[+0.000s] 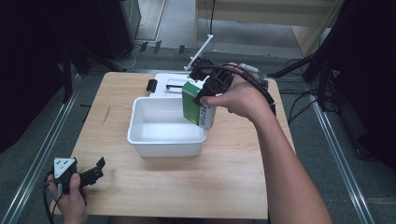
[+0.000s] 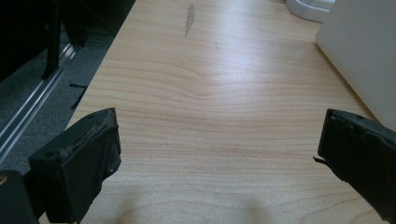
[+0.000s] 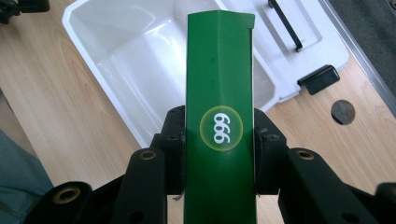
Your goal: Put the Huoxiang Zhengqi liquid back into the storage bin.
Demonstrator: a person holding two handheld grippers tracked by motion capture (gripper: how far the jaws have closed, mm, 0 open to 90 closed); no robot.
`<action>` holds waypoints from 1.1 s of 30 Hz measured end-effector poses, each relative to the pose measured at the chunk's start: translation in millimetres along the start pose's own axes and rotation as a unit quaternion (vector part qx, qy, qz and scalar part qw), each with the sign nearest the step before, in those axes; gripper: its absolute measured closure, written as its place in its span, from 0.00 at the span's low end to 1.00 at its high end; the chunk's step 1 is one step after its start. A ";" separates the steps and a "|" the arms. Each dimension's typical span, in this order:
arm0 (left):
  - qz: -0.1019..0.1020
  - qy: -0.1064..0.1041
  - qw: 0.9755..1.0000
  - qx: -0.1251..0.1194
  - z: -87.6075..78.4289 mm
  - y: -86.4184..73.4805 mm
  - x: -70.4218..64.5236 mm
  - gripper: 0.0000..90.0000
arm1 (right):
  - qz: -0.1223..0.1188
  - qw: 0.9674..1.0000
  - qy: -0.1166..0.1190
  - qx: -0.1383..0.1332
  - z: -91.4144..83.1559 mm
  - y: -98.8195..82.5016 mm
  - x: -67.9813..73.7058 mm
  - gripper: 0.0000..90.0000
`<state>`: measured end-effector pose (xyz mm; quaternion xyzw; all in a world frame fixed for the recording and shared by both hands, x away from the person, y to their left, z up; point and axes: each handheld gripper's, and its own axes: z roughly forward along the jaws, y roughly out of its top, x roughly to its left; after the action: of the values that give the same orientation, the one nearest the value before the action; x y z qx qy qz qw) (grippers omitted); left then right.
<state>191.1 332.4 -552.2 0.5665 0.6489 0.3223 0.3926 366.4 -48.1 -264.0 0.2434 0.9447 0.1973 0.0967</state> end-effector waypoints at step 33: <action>-0.003 -0.002 1.000 0.002 0.3 0.3 0.7 0.00 | -0.027 0.999 0.033 0.020 61.4 7.3 15.5 0.71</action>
<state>191.5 333.2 -552.2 0.5659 0.6506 0.3189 0.3933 373.2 -14.5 -317.8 0.2127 0.9574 0.1839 0.0662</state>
